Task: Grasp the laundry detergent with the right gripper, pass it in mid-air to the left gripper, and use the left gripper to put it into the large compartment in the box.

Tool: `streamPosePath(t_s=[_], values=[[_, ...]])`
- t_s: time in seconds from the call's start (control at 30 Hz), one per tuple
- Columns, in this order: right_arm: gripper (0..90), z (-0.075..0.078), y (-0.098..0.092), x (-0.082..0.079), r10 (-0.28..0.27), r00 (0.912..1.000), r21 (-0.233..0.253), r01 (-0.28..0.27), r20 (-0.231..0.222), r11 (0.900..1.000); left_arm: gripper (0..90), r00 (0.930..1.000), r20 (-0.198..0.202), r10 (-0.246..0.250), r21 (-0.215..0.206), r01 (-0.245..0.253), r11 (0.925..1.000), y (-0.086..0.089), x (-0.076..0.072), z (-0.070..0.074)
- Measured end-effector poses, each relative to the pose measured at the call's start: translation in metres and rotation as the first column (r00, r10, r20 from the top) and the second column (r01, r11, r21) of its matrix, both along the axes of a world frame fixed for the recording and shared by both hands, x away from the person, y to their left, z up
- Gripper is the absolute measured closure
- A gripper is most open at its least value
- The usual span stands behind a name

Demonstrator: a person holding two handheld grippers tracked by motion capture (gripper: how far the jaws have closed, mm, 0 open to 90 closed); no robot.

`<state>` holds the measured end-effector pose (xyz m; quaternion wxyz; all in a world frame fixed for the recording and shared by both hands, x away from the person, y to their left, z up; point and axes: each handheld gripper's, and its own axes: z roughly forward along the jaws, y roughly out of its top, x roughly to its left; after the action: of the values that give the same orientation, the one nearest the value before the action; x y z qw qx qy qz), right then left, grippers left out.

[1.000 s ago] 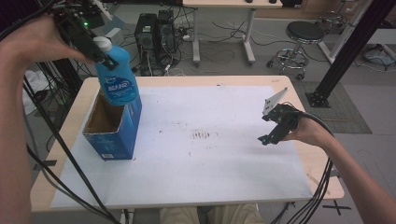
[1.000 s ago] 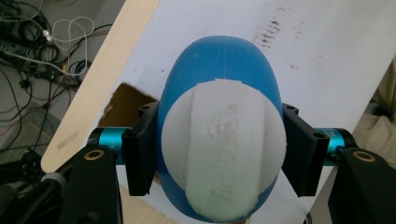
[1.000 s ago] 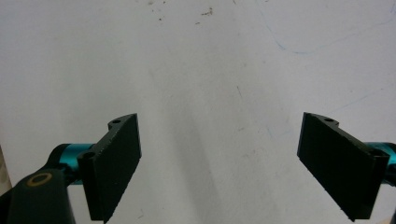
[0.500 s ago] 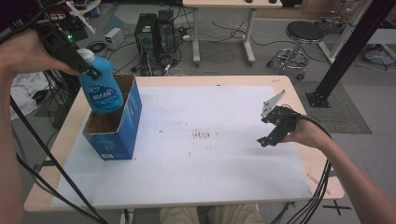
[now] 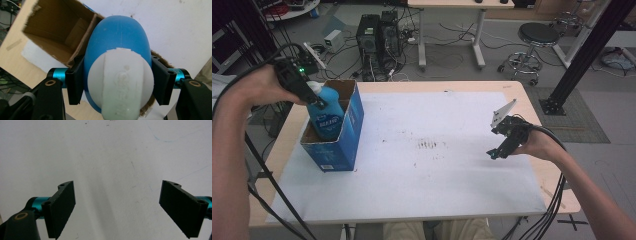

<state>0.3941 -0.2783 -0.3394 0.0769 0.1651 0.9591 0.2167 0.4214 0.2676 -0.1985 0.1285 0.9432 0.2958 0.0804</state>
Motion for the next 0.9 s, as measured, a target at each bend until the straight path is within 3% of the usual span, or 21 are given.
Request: streamPosePath(t_s=[0.33,0.57,0.63,0.9], values=[[12.8,-0.001,0.006,-0.002,0.012,0.9999,-0.004,-0.012,0.004,1.000,37.7,0.9991,-0.024,-0.036,0.043,0.037,0.9984,-0.002,0.000,-0.048],[12.8,-0.004,0.010,-0.003,0.015,0.9999,-0.011,-0.015,0.001,1.000,37.6,0.9984,-0.043,-0.037,0.059,0.039,0.9975,-0.002,-0.002,-0.072],[12.8,-0.005,0.011,-0.004,0.022,0.9998,-0.014,-0.022,0.000,1.000,37.6,0.9991,-0.026,-0.034,0.042,0.035,0.9985,0.000,-0.003,-0.074],[12.8,-0.006,0.012,-0.004,0.020,0.9998,-0.010,-0.020,0.000,1.000,37.5,0.9992,-0.018,-0.036,0.055,0.037,0.9978,-0.002,-0.004,-0.075]])
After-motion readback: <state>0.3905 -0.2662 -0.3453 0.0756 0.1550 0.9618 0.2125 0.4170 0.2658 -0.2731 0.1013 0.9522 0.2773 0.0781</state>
